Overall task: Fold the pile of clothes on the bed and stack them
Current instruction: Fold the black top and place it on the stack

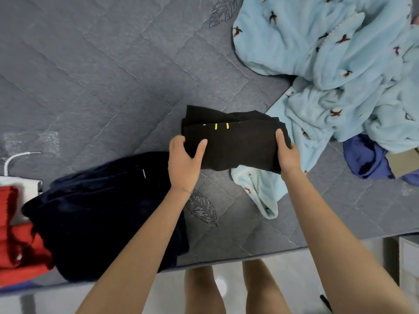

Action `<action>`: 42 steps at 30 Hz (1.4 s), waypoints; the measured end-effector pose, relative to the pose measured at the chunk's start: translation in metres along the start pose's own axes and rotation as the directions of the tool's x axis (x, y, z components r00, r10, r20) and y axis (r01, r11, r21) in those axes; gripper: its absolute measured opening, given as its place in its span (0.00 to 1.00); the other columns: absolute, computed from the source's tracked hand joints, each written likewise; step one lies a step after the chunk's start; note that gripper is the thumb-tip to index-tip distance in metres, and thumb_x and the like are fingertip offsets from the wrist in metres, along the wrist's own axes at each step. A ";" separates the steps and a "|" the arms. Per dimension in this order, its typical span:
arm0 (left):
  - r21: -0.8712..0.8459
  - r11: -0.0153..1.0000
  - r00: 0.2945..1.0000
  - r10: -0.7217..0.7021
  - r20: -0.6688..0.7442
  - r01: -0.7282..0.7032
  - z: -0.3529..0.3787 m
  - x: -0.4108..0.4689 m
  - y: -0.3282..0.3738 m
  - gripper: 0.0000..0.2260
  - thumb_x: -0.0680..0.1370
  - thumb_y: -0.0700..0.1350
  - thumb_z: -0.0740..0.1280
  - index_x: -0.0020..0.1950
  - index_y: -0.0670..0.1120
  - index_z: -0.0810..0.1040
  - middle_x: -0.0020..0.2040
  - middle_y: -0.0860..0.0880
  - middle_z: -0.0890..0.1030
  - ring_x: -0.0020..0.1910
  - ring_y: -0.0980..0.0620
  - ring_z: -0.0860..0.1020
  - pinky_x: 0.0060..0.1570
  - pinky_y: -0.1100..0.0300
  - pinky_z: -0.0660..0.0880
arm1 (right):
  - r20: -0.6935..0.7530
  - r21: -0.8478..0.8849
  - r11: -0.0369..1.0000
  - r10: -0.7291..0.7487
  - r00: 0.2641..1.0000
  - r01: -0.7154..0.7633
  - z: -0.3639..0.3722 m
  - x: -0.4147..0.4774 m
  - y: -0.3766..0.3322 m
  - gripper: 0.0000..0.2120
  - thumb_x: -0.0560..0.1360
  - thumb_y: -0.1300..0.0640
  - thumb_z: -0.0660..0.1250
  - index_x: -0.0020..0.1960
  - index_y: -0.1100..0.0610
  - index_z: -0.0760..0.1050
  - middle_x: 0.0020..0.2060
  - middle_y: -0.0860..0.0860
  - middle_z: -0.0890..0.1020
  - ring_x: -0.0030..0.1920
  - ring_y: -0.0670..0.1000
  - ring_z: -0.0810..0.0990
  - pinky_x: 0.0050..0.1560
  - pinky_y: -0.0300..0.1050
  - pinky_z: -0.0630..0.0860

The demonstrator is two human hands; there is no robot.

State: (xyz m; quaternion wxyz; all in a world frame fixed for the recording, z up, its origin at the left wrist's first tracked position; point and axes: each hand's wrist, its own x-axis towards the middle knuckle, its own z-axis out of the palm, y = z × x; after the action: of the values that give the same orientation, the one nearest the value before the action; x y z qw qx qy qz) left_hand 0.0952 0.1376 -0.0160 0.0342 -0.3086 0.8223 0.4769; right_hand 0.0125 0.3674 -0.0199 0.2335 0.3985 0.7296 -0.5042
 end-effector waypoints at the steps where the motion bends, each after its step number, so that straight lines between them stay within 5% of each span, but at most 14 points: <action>1: 0.028 0.999 0.999 0.027 0.018 -0.027 0.000 -0.002 -0.005 0.17 0.78 0.54 0.68 0.55 0.40 0.74 0.54 0.48 0.74 0.49 0.59 0.71 0.47 0.77 0.66 | -0.005 0.013 1.000 -0.019 1.000 0.019 0.000 -0.003 0.003 0.32 0.74 0.35 0.66 0.70 0.53 0.72 0.62 0.46 0.79 0.61 0.48 0.78 0.66 0.48 0.74; 3: 0.044 0.997 0.998 0.055 0.019 -0.056 0.001 -0.001 -0.013 0.14 0.79 0.50 0.67 0.54 0.39 0.76 0.55 0.46 0.77 0.53 0.53 0.74 0.53 0.65 0.71 | -0.023 0.035 0.998 -0.045 0.999 0.046 0.000 -0.006 0.009 0.24 0.76 0.38 0.65 0.63 0.54 0.77 0.56 0.46 0.81 0.56 0.47 0.80 0.61 0.45 0.76; 6: -0.062 0.998 0.997 0.007 -0.079 -0.012 -0.009 0.014 -0.014 0.11 0.82 0.43 0.63 0.42 0.39 0.74 0.40 0.49 0.75 0.42 0.51 0.73 0.49 0.54 0.70 | -0.029 0.077 0.995 -0.065 0.997 0.067 -0.006 -0.015 0.011 0.12 0.80 0.43 0.62 0.52 0.50 0.77 0.48 0.43 0.81 0.48 0.42 0.79 0.47 0.36 0.75; 9: -0.043 0.999 0.993 0.010 -0.114 -0.015 -0.022 0.034 -0.011 0.14 0.84 0.45 0.59 0.45 0.36 0.75 0.40 0.47 0.75 0.42 0.52 0.72 0.46 0.56 0.67 | -0.010 0.115 0.991 -0.073 0.997 0.074 -0.013 -0.020 0.015 0.11 0.81 0.45 0.61 0.47 0.48 0.78 0.47 0.44 0.82 0.47 0.42 0.80 0.44 0.33 0.75; 15: 0.088 0.995 0.998 -0.057 0.026 0.055 0.001 0.043 -0.019 0.18 0.82 0.50 0.61 0.35 0.46 0.63 0.33 0.52 0.66 0.38 0.51 0.67 0.40 0.57 0.62 | 0.057 0.172 0.985 0.022 0.998 -0.032 -0.019 -0.022 0.040 0.18 0.80 0.42 0.62 0.60 0.54 0.78 0.52 0.46 0.83 0.50 0.44 0.82 0.43 0.34 0.77; 18: -0.111 0.965 0.969 -0.229 0.087 0.238 0.006 0.035 -0.009 0.12 0.82 0.53 0.62 0.50 0.44 0.66 0.45 0.51 0.71 0.46 0.52 0.70 0.46 0.64 0.65 | 0.175 0.201 0.977 0.034 0.984 -0.069 -0.026 -0.027 0.036 0.21 0.79 0.40 0.61 0.63 0.53 0.76 0.55 0.47 0.83 0.54 0.47 0.83 0.47 0.39 0.79; 21: -0.170 0.877 0.882 -0.406 0.240 0.450 -0.005 0.030 0.006 0.19 0.81 0.61 0.58 0.57 0.45 0.70 0.55 0.49 0.75 0.56 0.52 0.72 0.56 0.61 0.67 | 0.260 0.230 0.972 -0.006 0.966 -0.056 -0.033 -0.047 0.012 0.18 0.80 0.41 0.60 0.61 0.50 0.77 0.53 0.46 0.84 0.52 0.44 0.84 0.44 0.38 0.79; 24: -0.216 0.727 0.719 -0.501 0.482 0.652 -0.031 0.017 0.023 0.35 0.74 0.71 0.59 0.68 0.45 0.73 0.66 0.46 0.77 0.64 0.47 0.74 0.65 0.48 0.72 | 0.322 0.245 0.968 -0.025 0.947 -0.058 -0.039 -0.075 -0.016 0.19 0.80 0.39 0.59 0.62 0.49 0.77 0.54 0.46 0.84 0.54 0.45 0.83 0.47 0.39 0.79; 27: -0.374 0.474 0.580 -0.432 0.691 0.797 -0.061 -0.012 0.044 0.32 0.72 0.70 0.63 0.65 0.47 0.77 0.62 0.46 0.81 0.61 0.45 0.77 0.64 0.45 0.74 | 0.382 0.247 0.968 -0.062 0.922 -0.037 -0.045 -0.111 -0.044 0.18 0.80 0.39 0.59 0.61 0.48 0.78 0.57 0.47 0.84 0.56 0.46 0.83 0.53 0.42 0.78; 32: -0.494 0.159 0.519 -0.275 0.809 0.855 -0.109 -0.064 0.062 0.31 0.74 0.65 0.67 0.70 0.46 0.75 0.68 0.44 0.76 0.68 0.43 0.74 0.70 0.47 0.67 | 0.471 0.262 0.965 -0.121 0.874 -0.008 -0.045 -0.180 -0.080 0.16 0.80 0.41 0.60 0.57 0.49 0.79 0.53 0.46 0.85 0.56 0.46 0.83 0.57 0.43 0.77; 38: -0.638 0.042 0.634 -0.174 0.754 0.769 -0.172 -0.111 0.049 0.28 0.77 0.65 0.61 0.70 0.48 0.75 0.68 0.45 0.76 0.66 0.44 0.75 0.67 0.47 0.70 | 0.570 0.245 0.969 -0.153 0.807 0.010 -0.010 -0.261 -0.100 0.17 0.80 0.43 0.61 0.59 0.53 0.79 0.56 0.50 0.84 0.57 0.48 0.82 0.61 0.44 0.75; 42: -0.779 0.025 0.769 -0.180 0.613 0.627 -0.232 -0.121 0.036 0.25 0.80 0.60 0.61 0.71 0.48 0.73 0.69 0.47 0.75 0.69 0.46 0.73 0.70 0.50 0.67 | 0.612 0.236 0.971 -0.178 0.770 0.037 0.025 -0.308 -0.106 0.18 0.81 0.42 0.59 0.60 0.53 0.79 0.57 0.50 0.84 0.57 0.48 0.82 0.54 0.41 0.77</action>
State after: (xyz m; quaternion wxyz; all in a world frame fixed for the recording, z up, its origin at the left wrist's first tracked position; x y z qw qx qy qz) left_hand 0.2281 0.0212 0.1797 0.1110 -0.3911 0.1724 0.8972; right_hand 0.1014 0.2192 0.2574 0.3910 0.1870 0.5739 -0.6948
